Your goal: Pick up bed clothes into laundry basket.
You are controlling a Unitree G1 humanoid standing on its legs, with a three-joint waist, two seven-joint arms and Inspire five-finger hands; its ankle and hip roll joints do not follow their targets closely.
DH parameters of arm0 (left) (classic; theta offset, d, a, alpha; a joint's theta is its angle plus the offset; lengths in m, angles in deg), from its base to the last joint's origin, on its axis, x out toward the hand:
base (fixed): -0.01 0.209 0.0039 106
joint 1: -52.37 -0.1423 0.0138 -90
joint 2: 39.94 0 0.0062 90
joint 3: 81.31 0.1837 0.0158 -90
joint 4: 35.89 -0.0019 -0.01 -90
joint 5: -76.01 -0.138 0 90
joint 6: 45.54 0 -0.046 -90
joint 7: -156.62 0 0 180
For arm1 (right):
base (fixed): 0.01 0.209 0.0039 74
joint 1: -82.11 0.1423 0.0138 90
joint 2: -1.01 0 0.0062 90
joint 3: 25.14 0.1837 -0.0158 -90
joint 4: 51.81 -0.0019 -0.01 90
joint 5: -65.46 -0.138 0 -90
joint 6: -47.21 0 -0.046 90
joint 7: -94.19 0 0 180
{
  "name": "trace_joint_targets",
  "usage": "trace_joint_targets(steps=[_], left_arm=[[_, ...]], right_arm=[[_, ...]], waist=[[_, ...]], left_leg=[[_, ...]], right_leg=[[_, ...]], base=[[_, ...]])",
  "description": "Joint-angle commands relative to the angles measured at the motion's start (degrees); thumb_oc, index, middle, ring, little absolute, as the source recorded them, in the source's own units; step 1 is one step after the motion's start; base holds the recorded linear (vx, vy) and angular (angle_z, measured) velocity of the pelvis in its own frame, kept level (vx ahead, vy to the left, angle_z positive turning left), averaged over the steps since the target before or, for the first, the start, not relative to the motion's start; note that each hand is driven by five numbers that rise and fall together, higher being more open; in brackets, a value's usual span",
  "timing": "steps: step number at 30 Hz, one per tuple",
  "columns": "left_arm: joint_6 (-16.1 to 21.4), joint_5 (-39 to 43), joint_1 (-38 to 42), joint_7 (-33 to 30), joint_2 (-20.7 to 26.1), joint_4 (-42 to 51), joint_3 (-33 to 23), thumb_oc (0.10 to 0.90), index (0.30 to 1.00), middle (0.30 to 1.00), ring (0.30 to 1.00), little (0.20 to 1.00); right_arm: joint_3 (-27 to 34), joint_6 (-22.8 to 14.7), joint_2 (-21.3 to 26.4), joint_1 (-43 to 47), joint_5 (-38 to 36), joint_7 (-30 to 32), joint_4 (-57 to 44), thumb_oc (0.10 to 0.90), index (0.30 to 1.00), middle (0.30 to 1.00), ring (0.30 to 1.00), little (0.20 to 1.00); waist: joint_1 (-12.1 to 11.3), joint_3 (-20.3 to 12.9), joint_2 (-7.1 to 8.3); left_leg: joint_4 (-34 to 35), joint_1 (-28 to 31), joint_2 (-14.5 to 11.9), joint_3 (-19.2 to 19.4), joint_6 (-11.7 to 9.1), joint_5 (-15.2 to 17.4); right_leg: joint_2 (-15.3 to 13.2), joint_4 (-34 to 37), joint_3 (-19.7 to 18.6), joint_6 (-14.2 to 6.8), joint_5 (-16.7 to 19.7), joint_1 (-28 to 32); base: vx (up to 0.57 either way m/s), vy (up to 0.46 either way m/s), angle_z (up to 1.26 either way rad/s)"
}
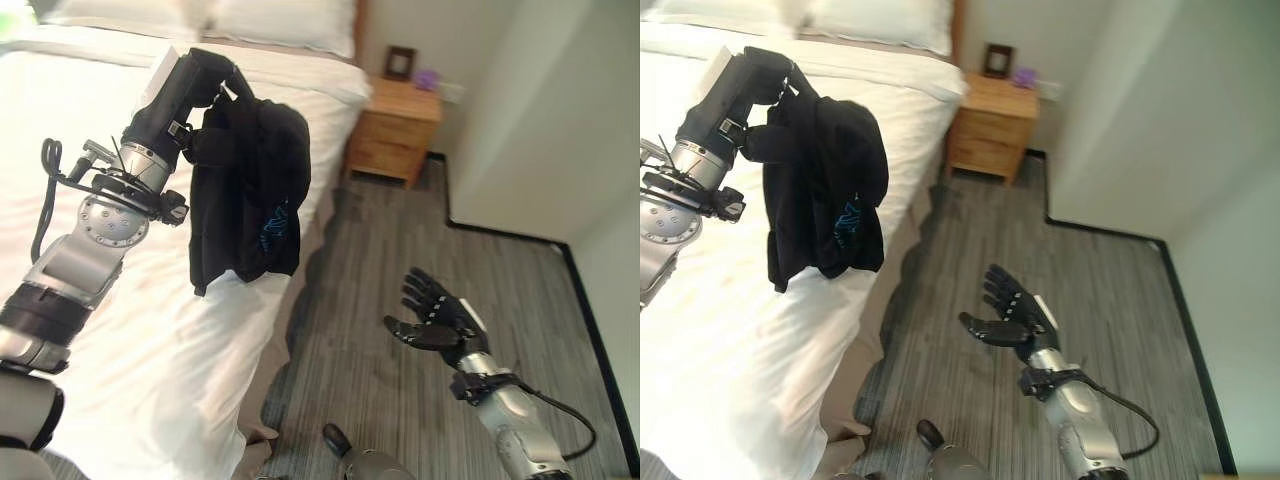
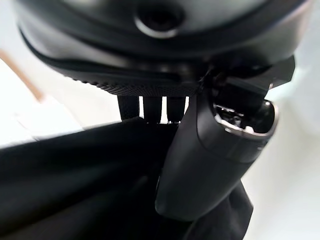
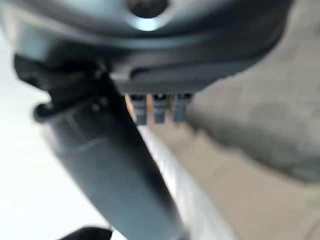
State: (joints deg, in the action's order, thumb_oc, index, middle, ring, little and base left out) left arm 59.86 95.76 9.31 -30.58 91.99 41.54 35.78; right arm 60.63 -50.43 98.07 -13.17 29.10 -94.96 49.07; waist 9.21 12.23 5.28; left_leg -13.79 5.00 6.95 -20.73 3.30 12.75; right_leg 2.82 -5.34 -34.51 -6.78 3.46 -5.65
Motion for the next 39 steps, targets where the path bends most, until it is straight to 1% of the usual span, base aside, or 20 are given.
trace_joint_targets(steps=[1, 2, 3, 4, 5, 7, 8, 9, 11, 13, 15, 16, 17, 18, 19, 21, 22, 23, 29, 39], left_arm=[[7.3, 3.1, 1.1, -1.1, -2.6, 2.8, -11.6, 0.4, 0.3, 0.3, 0.3, 0.3], [7.3, 3.1, 1.1, -1.1, -2.5, 2.8, -11.6, 0.4, 0.3, 0.3, 0.3, 0.3], [7.2, 3.0, 0.6, -1.4, -2.7, 2.5, -12.0, 0.4, 0.3, 0.3, 0.3, 0.3], [6.8, 3.9, 0.4, -0.4, -2.5, 3.1, -12.7, 0.4, 0.3, 0.3, 0.3, 0.3], [6.8, 3.9, 0.4, -0.4, -2.5, 3.1, -12.7, 0.4, 0.3, 0.3, 0.3, 0.3], [6.6, 5.8, 1.2, 0.5, -1.3, 2.4, -12.1, 0.4, 0.3, 0.3, 0.3, 0.3], [6.6, 5.8, 1.2, 0.5, -1.3, 2.4, -12.1, 0.4, 0.3, 0.3, 0.3, 0.3], [6.1, 4.9, 3.6, -0.3, 0.8, 1.9, -10.7, 0.4, 0.3, 0.3, 0.3, 0.3], [6.1, 5.8, 2.8, -0.1, 2.8, 2.9, -12.1, 0.4, 0.3, 0.3, 0.3, 0.3], [6.1, 5.6, 1.4, -0.3, 4.3, 4.0, -13.8, 0.4, 0.3, 0.3, 0.3, 0.3], [6.7, 3.1, -2.9, -1.1, 6.7, 6.2, -18.1, 0.4, 0.3, 0.3, 0.3, 0.3], [7.1, 3.6, -3.3, -1.1, 6.3, 6.1, -19.3, 0.4, 0.3, 0.3, 0.3, 0.3], [6.7, 3.0, -4.8, -0.6, 4.6, 6.4, -20.5, 0.4, 0.3, 0.3, 0.3, 0.3], [6.7, 3.0, -4.9, -0.5, 4.6, 6.5, -20.6, 0.4, 0.3, 0.3, 0.3, 0.3], [7.1, 3.8, -7.5, 0.0, 3.5, 8.0, -22.4, 0.4, 0.3, 0.3, 0.3, 0.3], [6.7, 4.9, -9.1, 0.5, 3.4, 8.0, -22.5, 0.4, 0.3, 0.3, 0.3, 0.3], [7.0, 4.9, -11.8, -0.8, 3.4, 8.0, -24.9, 0.4, 0.3, 0.3, 0.3, 0.3], [7.0, 4.6, -11.8, -0.8, 3.8, 8.8, -25.8, 0.4, 0.3, 0.3, 0.3, 0.3], [6.2, 6.4, -6.2, 1.1, -2.3, 7.5, -19.4, 0.4, 0.3, 0.3, 0.3, 0.3], [3.4, 5.3, -6.1, 3.2, -9.4, 5.9, -14.0, 0.4, 0.3, 0.3, 0.3, 0.3]], right_arm=[[-1.9, -3.6, 3.4, -2.8, 0.2, -0.7, -4.3, 0.8, 0.9, 0.9, 0.9, 0.9], [-1.9, -3.6, 3.4, -2.8, 0.3, -0.7, -4.3, 0.8, 0.9, 0.9, 0.9, 0.9], [-2.1, -3.5, 3.1, -3.2, 1.1, -0.5, -4.2, 0.8, 0.9, 0.9, 0.9, 0.9], [-2.1, -3.2, 3.0, -3.4, 1.8, -0.1, -3.8, 0.8, 0.9, 0.9, 0.9, 0.9], [-2.1, -3.2, 3.0, -3.4, 1.8, -0.1, -3.8, 0.8, 0.9, 0.9, 0.9, 0.9], [-1.0, -3.7, 2.7, -3.8, 1.7, 0.1, -4.8, 0.8, 0.9, 0.9, 0.9, 0.9], [-0.9, -3.7, 2.7, -3.8, 1.7, 0.1, -4.8, 0.8, 0.9, 0.9, 0.9, 0.9], [-0.3, -4.7, 2.5, -2.6, 1.9, 1.4, -5.4, 0.8, 0.9, 0.9, 0.9, 0.9], [-0.6, -5.7, 1.5, -0.4, 1.8, 2.5, -5.6, 0.8, 0.9, 0.9, 0.9, 0.9], [-1.0, -6.1, 1.1, 1.2, 1.6, 2.9, -5.9, 0.8, 0.9, 0.9, 0.9, 0.9], [-1.8, -6.8, 1.1, 2.9, 3.0, 2.6, -8.5, 0.8, 0.9, 0.9, 0.9, 0.9], [-2.0, -6.8, 1.7, 3.0, 3.7, 2.6, -8.6, 0.8, 0.9, 0.9, 0.9, 0.9], [-1.5, -6.6, 1.9, 1.9, 2.6, 2.6, -9.7, 0.8, 0.9, 0.9, 0.9, 0.9], [-1.5, -6.5, 1.9, 1.8, 2.5, 2.6, -9.8, 0.8, 0.9, 0.9, 0.9, 0.9], [-2.1, -6.6, 3.0, 2.0, 3.5, 2.9, -9.3, 0.8, 0.9, 0.9, 0.9, 0.9], [-3.4, -5.9, 4.7, 4.0, 5.1, 3.4, -8.8, 0.8, 0.9, 0.9, 0.9, 0.9], [-3.5, -5.7, 5.2, 3.8, 3.4, 1.9, -7.7, 0.8, 0.9, 0.9, 0.9, 0.9], [-4.4, -4.7, 5.7, 3.0, 5.2, 1.0, -7.0, 0.8, 0.9, 0.9, 0.9, 0.9], [-3.9, -3.8, 2.8, -0.2, 4.9, 0.1, -6.2, 0.8, 0.9, 0.9, 0.9, 0.9], [-4.7, -3.6, 2.2, 2.4, 4.8, 1.2, -6.0, 0.8, 0.9, 0.9, 0.9, 0.9]], waist=[[1.8, -2.6, -5.91], [1.8, -2.7, -5.86], [1.5, -1.7, -6.08], [0.6, -0.4, -7.6], [0.6, -0.5, -7.57], [0.0, -0.4, -9.46], [0.0, -0.5, -9.44], [-1.6, -1.8, -10.51], [-4.6, -3.3, -10.82], [-6.2, -3.9, -10.69], [-9.2, -5.3, -8.48], [-9.3, -5.3, -8.19], [-8.1, -4.9, -6.83], [-8.3, -4.9, -6.99], [-10.3, -2.9, -6.74], [-13.7, -1.7, -6.48], [-14.2, -2.0, -6.24], [-13.2, -2.4, -6.73], [-10.5, -3.6, -5.29], [-9.8, -4.3, -4.43]], left_leg=[[8.2, 2.8, -1.1, 8.7, -3.1, -1.8], [8.2, 2.8, -1.1, 8.7, -3.1, -1.9], [8.0, 2.2, -1.3, 10.2, -2.8, -2.2], [7.8, 1.1, -3.2, 13.3, -3.1, -3.2], [7.8, 1.1, -3.2, 13.3, -3.1, -3.3], [8.6, -0.1, -5.6, 18.4, -2.8, -5.3], [8.6, -0.1, -5.6, 18.4, -2.8, -5.3], [8.7, -1.4, -6.7, 23.5, -3.0, -6.0], [8.4, -2.6, -8.3, 29.5, -3.2, -6.5], [8.3, -3.1, -9.1, 33.3, -3.3, -6.8], [7.3, -4.1, -11.3, 42.0, -4.6, -6.3], [6.1, -4.8, -12.3, 43.1, -5.6, -6.8], [-1.2, -8.0, -17.6, 45.0, -8.0, -7.8], [-1.7, -8.2, -18.0, 45.0, -8.2, -7.7], [-6.7, -9.9, -19.4, 37.6, -9.9, -14.3], [-4.2, -10.6, -10.9, 21.5, -10.1, -11.4], [5.7, -10.6, -5.4, 10.3, -8.5, -11.7], [8.4, -10.0, -6.3, 11.8, -7.6, -13.1], [11.6, -6.7, -6.5, 14.9, -6.2, -12.5], [12.5, -4.8, -6.0, 15.6, -4.7, -11.0]], right_leg=[[-1.6, 4.3, 6.9, -8.2, 5.8, -5.2], [-1.7, 4.3, 6.8, -8.2, 5.8, -5.3], [-2.4, 3.8, 10.5, -7.9, 4.7, -6.6], [-5.3, -2.3, 19.9, -4.9, 0.1, -7.3], [-5.3, -2.3, 19.9, -4.9, 0.2, -7.3], [-9.4, -13.7, 29.5, -2.5, -5.2, -4.3], [-9.4, -13.7, 29.5, -2.5, -5.2, -4.4], [-14.2, -15.0, 39.2, -1.4, -9.2, 1.0], [-19.2, -14.3, 48.9, -1.6, -10.0, 5.9], [-21.1, -15.1, 53.4, -1.9, -10.2, 7.7], [-21.5, -10.4, 59.4, -4.6, -10.2, 10.3], [-19.4, -6.7, 58.6, -4.2, -10.7, 10.6], [-15.6, 1.0, 55.8, -2.9, -11.7, 13.1], [-15.3, 1.4, 55.7, -2.6, -11.5, 13.2], [-12.2, 3.6, 51.8, -0.2, -11.9, 14.1], [-11.8, 3.2, 46.4, -0.2, -11.8, 13.6], [-9.0, 3.8, 38.9, 0.2, -10.3, 11.8], [-6.9, 4.9, 36.2, 0.2, -9.2, 10.7], [-7.7, 5.3, 36.4, 0.1, -9.3, 11.4], [-7.6, 5.0, 34.1, -0.2, -9.2, 10.9]], base=[[-0.24, 0.091, -1.59], [-0.28, 0.06, -2.08], [-0.43, 0.01, -1.55], [-0.43, 0.01, -1.09], [-0.54, -0.001, -0.94], [-0.38, 0.017, -0.74], [-0.3, 0.018, -0.94], [-0.26, -0.01, -0.91], [-0.27, -0.032, -1.07], [-0.25, -0.096, -2.34], [-0.27, -0.292, -1.97], [-0.14, -0.526, -1.54], [-0.12, -0.44, -2.18], [-0.13, -0.461, -1.73], [-0.08, -0.188, -1.13], [0.04, -0.188, -3.59], [0.12, -0.122, -4.72], [0.07, -0.041, -2.1], [0.05, 0.101, -0.69], [0.05, 0.044, 0.29]])
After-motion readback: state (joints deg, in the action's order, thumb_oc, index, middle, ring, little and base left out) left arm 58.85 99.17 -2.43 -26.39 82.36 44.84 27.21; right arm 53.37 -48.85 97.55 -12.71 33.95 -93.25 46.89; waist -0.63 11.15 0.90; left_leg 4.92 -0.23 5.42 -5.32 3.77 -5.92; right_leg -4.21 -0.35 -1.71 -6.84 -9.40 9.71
